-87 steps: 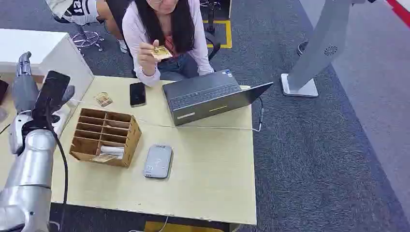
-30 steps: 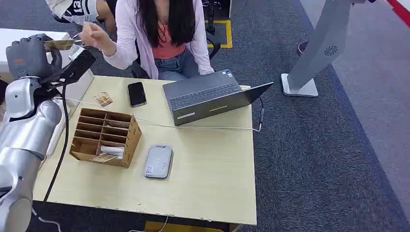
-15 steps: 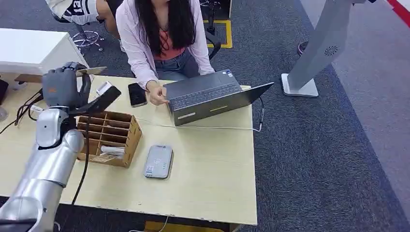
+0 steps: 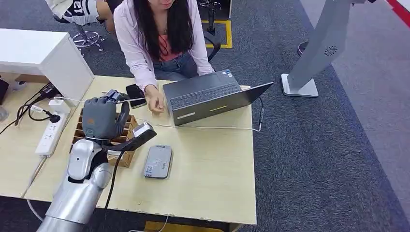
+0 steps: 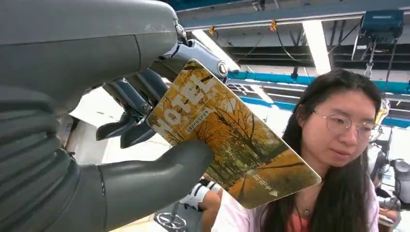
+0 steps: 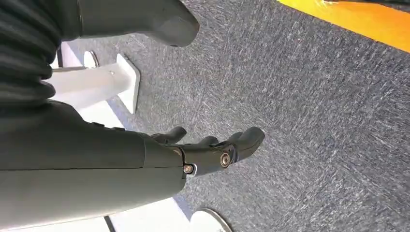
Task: Pass the card to the sensor for recognition and then transmit it.
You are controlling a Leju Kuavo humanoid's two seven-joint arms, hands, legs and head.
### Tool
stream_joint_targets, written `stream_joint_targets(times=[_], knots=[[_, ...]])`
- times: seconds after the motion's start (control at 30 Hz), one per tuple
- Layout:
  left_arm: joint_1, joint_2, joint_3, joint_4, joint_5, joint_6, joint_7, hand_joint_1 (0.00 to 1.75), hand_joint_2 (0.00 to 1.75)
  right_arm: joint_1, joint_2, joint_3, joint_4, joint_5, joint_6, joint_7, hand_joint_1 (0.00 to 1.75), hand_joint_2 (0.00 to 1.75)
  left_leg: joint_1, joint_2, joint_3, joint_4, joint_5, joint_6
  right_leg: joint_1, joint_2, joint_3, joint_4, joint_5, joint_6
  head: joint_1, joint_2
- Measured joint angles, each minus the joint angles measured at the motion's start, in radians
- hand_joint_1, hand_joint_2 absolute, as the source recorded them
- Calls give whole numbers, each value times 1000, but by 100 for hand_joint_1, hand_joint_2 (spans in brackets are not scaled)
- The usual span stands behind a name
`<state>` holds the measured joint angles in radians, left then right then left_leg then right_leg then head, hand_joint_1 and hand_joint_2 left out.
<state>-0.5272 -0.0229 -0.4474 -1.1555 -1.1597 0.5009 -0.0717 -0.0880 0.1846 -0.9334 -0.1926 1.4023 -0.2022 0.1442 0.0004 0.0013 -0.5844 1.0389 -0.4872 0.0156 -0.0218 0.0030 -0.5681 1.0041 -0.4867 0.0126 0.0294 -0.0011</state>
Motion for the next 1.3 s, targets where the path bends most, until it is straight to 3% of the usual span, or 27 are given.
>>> stream_joint_targets(times=[0.23, 0.53, 0.83, 1.3], knots=[[43, -3, -57, -39, -8, -44, 34, 175, 175, 0, 0, -7, 0, -4, -1, 2, 0, 175, 0, 0, 0, 0, 0, 0, 0, 0, 0, 0, 0, 0, 0, 0], [54, -1, -83, -13, -11, -128, 81, 175, 175, 0, 0, -8, 0, 2, 0, 0, 0, 175, 0, 0, 0, 0, 0, 0, 0, 0, 0, 0, 0, 0, 0, 0], [51, 2, -111, 36, 3, -262, 114, 175, 175, 0, 0, -8, 0, 8, 2, -3, 0, 175, 0, 0, 0, 0, 0, 0, 0, 0, 0, 0, 0, 0, 0, 0], [51, 4, -124, 73, 10, -289, 130, 175, 175, 0, 0, -8, 0, 8, 4, -2, 0, 175, 0, 0, 0, 0, 0, 0, 0, 0, 0, 0, 0, 0, 0, 0]])
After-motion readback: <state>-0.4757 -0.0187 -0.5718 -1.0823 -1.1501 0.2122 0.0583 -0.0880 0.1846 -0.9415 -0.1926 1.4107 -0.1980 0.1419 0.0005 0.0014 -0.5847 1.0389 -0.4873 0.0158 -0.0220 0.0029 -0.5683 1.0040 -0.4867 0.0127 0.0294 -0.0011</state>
